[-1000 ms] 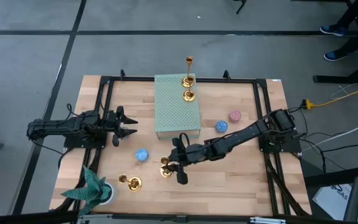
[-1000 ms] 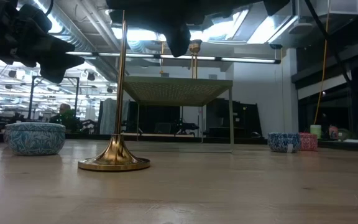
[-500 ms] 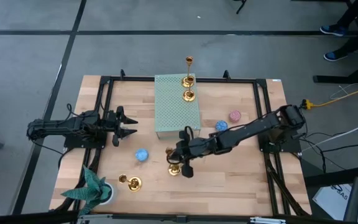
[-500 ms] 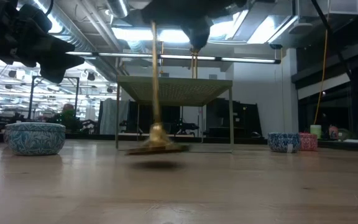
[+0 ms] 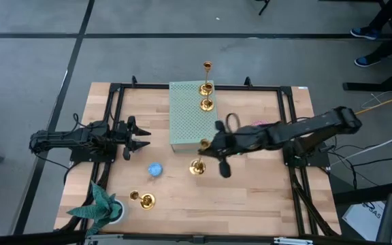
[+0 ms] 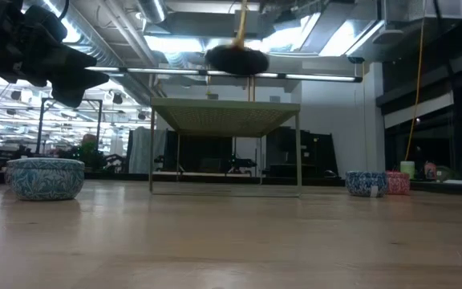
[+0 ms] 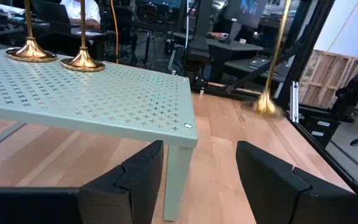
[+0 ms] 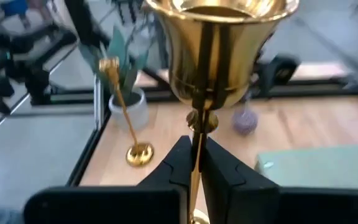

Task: Pick & Place candle stick holders
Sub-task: Align the gold candle holder with the other gold candle holders on the shelf

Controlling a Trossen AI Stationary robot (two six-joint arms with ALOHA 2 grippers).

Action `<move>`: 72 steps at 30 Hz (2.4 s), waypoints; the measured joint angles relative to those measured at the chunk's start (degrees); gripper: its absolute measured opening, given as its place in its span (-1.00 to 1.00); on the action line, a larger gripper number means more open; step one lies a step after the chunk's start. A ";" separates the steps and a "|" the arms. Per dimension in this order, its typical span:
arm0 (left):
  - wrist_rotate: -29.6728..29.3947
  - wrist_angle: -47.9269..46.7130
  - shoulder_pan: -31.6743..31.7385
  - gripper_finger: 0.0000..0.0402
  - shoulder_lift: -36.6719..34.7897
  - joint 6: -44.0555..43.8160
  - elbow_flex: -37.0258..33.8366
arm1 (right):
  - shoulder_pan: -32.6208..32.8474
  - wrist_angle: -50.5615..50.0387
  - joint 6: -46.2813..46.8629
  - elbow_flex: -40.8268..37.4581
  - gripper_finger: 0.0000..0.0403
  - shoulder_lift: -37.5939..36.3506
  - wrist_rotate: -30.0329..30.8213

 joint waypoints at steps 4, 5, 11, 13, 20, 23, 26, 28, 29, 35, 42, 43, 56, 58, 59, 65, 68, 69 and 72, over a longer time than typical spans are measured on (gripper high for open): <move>-0.01 0.00 0.00 0.00 0.00 0.00 0.00 | -0.10 -2.23 -1.13 0.00 -0.91 -5.63 5.55; 0.00 0.00 0.01 0.00 0.01 0.00 0.00 | -0.10 -3.11 -1.13 0.00 -0.91 -6.86 7.14; 0.00 0.00 0.01 0.00 -0.01 -0.02 0.00 | -0.10 -7.84 -1.13 0.00 -0.91 -11.96 14.48; 0.00 0.00 -0.01 0.00 -0.01 0.00 0.02 | -0.10 -9.26 -1.13 0.00 -0.91 -13.11 15.37; 0.00 0.00 0.00 0.00 0.00 0.00 0.00 | -0.10 -10.65 -1.33 0.00 -0.91 -16.40 18.06; 0.00 0.00 -0.01 0.00 -0.01 -0.02 0.00 | -0.10 -11.87 -1.55 0.00 -0.90 -17.58 20.12; 0.00 0.00 0.00 0.00 0.01 -0.02 0.00 | -0.10 -12.35 -1.55 0.00 -0.90 -18.38 20.66; 0.00 0.00 0.00 0.00 0.00 0.00 0.00 | -0.10 -12.37 -1.57 0.00 -0.90 -18.56 20.68; 0.00 0.00 0.01 0.00 0.01 -0.01 0.00 | -0.10 -12.35 -1.70 0.00 -0.90 -18.62 20.68; 0.00 0.00 0.01 0.00 -0.01 -0.01 0.00 | -0.89 -12.33 -1.84 0.00 -0.90 -18.77 20.63; 0.00 0.00 -0.01 0.00 0.01 -0.02 0.00 | -4.01 -12.10 -1.47 0.00 -0.90 -17.75 20.51; 0.00 0.00 0.01 0.00 0.01 0.00 0.00 | -4.61 -12.00 -1.31 0.00 -0.90 -17.55 20.46; 0.00 0.00 0.01 0.00 -0.01 0.00 0.00 | -12.51 -11.58 -1.13 -0.02 -0.90 -10.66 19.85; 0.00 0.00 0.01 0.00 -0.01 -0.02 0.00 | -13.45 -11.57 -1.11 -0.02 -0.90 -9.71 19.83; 0.00 0.00 0.01 0.00 -0.01 0.00 0.00 | -13.89 -11.61 -1.11 -0.02 -0.90 -9.23 19.77; 0.00 0.00 0.01 0.00 -0.01 -0.02 0.00 | -16.29 -10.43 -1.09 -0.02 -0.90 -7.05 16.83; -0.01 0.00 0.00 0.00 -0.01 -0.02 0.00 | -17.11 -9.47 -1.09 -0.02 -0.90 -6.03 16.78; 0.00 0.00 -0.01 0.00 -0.01 -0.02 0.00 | -17.38 -8.93 -1.11 -0.02 -0.90 -5.70 16.49; 0.00 -0.01 -0.01 0.00 -0.01 -0.02 0.00 | -18.21 -8.33 -1.09 -0.02 -0.90 -4.55 14.43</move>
